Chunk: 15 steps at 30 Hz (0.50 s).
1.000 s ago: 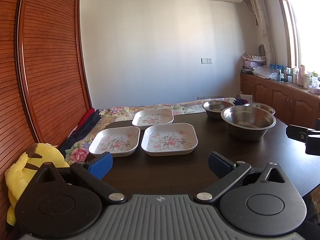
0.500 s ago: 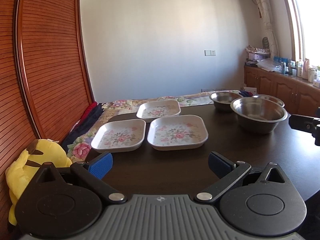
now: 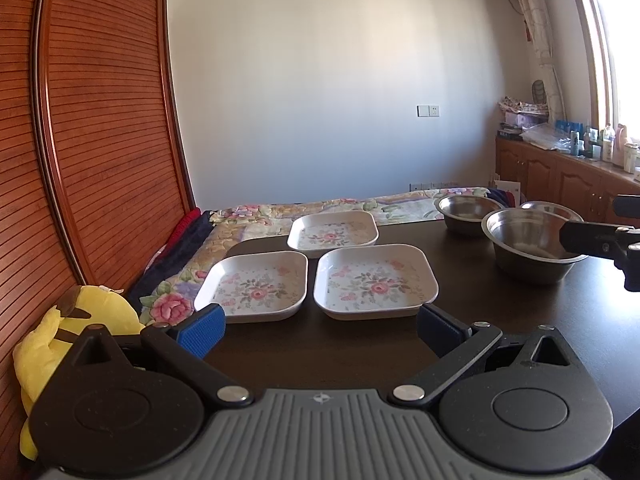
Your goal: Organize plates and bowls
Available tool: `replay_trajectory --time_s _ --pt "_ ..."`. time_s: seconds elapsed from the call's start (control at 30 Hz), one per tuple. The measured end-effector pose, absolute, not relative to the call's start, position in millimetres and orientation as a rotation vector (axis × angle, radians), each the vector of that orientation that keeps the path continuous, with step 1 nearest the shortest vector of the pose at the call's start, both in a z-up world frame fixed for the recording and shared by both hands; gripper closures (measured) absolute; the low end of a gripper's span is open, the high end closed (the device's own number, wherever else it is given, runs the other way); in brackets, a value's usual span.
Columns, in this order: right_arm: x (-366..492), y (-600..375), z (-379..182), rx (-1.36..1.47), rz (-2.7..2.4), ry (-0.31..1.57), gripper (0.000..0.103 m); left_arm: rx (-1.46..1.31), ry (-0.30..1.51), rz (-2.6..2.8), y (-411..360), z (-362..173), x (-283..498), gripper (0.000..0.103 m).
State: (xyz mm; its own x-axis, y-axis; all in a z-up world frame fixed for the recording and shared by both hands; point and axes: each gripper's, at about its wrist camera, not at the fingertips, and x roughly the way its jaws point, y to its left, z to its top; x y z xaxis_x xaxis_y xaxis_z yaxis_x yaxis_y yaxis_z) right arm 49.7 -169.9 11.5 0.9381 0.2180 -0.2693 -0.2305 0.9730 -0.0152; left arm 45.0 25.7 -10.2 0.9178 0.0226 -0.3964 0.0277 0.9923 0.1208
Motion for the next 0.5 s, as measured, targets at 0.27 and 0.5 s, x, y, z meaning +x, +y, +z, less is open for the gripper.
replay_trajectory --time_s 0.27,0.5 --pt "68.6 -160.3 6.8 -0.058 0.284 0.306 0.0 0.124 0.433 -0.02 33.2 -19.2 71.5 0.0" --pt "85.3 -152.9 -2.6 -0.046 0.304 0.338 0.0 0.122 0.458 -0.054 37.5 -26.5 96.6 0.001"
